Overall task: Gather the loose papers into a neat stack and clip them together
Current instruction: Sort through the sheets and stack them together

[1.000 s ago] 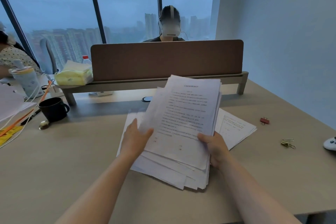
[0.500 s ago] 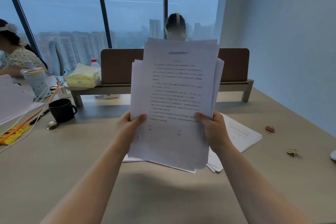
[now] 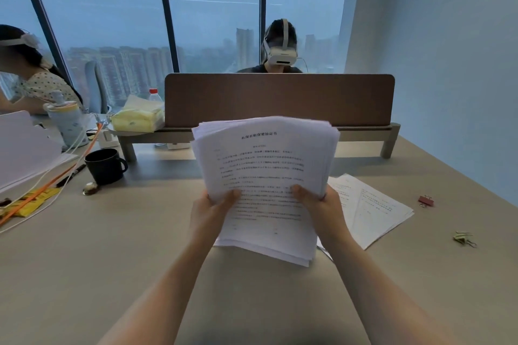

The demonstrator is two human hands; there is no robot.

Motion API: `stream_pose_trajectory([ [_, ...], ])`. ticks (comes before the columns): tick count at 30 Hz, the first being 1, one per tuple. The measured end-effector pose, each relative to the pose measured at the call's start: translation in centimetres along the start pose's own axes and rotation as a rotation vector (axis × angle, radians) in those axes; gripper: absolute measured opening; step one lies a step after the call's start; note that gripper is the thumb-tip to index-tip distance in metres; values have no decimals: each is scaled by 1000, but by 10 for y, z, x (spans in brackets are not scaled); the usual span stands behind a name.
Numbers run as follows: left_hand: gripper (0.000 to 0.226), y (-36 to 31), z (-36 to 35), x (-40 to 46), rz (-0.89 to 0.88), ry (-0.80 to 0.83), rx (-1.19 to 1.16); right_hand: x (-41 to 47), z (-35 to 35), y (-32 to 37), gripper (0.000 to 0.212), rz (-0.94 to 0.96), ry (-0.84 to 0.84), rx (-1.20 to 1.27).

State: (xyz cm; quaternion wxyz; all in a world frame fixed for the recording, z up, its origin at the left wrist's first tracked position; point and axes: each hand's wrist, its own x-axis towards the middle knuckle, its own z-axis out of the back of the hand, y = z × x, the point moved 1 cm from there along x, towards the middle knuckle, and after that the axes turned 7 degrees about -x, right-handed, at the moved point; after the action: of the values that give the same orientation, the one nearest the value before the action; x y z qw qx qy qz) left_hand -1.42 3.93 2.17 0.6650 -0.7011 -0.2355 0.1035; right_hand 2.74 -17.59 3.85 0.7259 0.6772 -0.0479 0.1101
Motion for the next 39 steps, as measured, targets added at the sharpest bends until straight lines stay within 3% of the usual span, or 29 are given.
stream_pose_trajectory([
  [2, 27, -8, -4, 3, -60, -9, 12, 4, 0, 7, 10, 23, 1, -3],
  [5, 19, -16, -6, 6, -98, 4, -25, 6, 0, 11, 11, 40, 20, 8],
  [12, 10, 3, -10, -2, 27, 31, -2, -2, 0, -19, 11, -77, 36, -70],
  [18, 12, 13, -3, 9, 52, 47, 113, 5, 8, -13, 15, -103, -89, -170],
  [23, 43, 46, 18, 18, 197, -65, 602, 10, 34, -21, 12, -179, -165, -160],
  [27, 61, 58, 19, 21, 257, -21, 859, 18, 58, -34, 6, -321, -238, -117],
  [30, 66, 59, 9, 24, 297, 14, 1049, 20, 73, -46, 14, -415, -259, -96],
  [39, 71, 57, -24, 34, 315, 108, 1240, 24, 95, -79, 15, -541, -294, -38],
])
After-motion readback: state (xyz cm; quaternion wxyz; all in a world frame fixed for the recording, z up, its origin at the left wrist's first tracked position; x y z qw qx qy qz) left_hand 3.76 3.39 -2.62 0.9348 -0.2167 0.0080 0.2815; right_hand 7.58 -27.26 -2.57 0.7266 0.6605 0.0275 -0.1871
